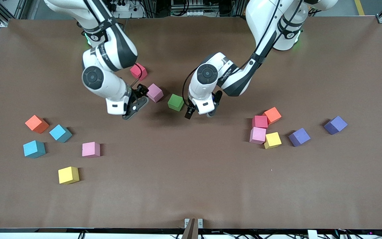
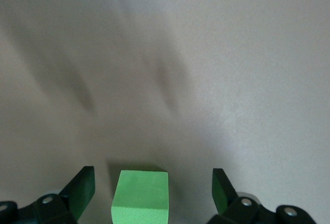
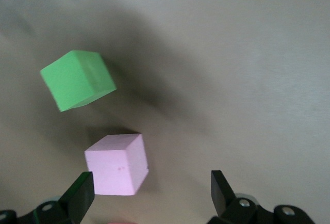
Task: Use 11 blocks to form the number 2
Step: 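Grasp the pink cube with the right gripper while the left gripper grasps the green cube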
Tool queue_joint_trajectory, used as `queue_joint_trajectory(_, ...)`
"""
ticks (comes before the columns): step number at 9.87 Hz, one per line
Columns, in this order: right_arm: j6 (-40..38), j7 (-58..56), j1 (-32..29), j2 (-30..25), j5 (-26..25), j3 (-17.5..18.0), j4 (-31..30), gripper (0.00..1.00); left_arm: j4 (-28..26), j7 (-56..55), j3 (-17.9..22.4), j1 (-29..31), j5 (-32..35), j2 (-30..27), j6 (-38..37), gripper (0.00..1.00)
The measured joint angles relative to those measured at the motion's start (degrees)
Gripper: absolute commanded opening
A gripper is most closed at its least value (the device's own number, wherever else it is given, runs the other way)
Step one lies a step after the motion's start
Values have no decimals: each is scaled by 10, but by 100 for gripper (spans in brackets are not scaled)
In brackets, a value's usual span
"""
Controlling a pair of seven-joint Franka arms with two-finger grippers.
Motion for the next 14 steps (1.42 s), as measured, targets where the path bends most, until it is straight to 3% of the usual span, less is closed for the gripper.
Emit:
queue_joint_trajectory(6, 158, 7, 108, -14, 1, 0, -127, 100, 0, 0, -24, -2, -24, 23, 30, 100)
queue_joint_trajectory(10, 174, 35, 116, -9, 1, 0, -146, 100, 8, -3, -33, -9, -24, 41, 48, 100)
queue_joint_trajectory(14, 252, 45, 132, 40, 1, 0, -151, 100, 34, -15, -35, -17, -24, 67, 52, 100)
